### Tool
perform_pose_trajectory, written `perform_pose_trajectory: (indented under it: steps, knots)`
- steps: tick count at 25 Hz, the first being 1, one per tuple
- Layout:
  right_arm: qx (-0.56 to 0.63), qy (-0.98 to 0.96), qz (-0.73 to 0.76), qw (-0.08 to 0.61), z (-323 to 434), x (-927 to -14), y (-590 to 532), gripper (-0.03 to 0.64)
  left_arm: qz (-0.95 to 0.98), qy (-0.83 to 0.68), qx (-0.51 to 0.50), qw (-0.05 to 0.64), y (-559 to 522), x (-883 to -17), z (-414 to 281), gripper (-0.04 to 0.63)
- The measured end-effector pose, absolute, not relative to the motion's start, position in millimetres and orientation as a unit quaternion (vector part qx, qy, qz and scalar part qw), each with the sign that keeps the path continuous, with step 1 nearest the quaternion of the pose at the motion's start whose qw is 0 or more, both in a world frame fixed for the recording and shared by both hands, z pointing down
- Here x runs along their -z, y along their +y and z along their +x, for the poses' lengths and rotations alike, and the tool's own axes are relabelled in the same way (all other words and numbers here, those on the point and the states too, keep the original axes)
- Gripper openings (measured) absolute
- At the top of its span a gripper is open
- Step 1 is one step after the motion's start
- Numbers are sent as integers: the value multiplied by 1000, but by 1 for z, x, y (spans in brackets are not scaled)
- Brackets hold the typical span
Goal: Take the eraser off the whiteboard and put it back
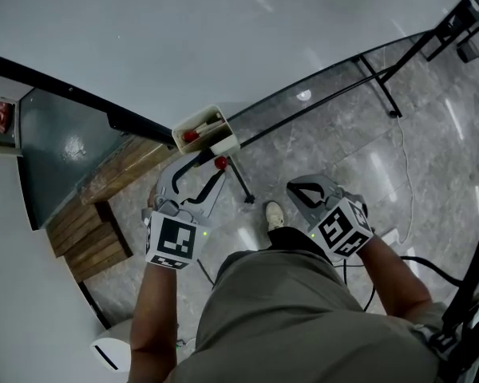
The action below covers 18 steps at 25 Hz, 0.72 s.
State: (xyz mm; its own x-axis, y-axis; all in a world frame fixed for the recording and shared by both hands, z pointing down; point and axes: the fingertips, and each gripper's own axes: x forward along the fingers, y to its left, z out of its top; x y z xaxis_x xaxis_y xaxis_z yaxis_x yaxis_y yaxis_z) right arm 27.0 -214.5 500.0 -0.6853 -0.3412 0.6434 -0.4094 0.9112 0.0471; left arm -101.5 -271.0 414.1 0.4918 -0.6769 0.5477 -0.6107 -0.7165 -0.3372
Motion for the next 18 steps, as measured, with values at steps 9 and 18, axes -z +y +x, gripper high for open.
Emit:
perform_pose_trajectory:
  steps: [9, 18]
  knots:
    - [-16, -920, 201, 336, 5, -481, -160, 2, -886, 405, 227, 12, -170, -363, -114, 198]
    - [15, -924, 186, 333, -25, -454, -52, 2, -889, 417, 191, 2, -31, -343, -136, 125]
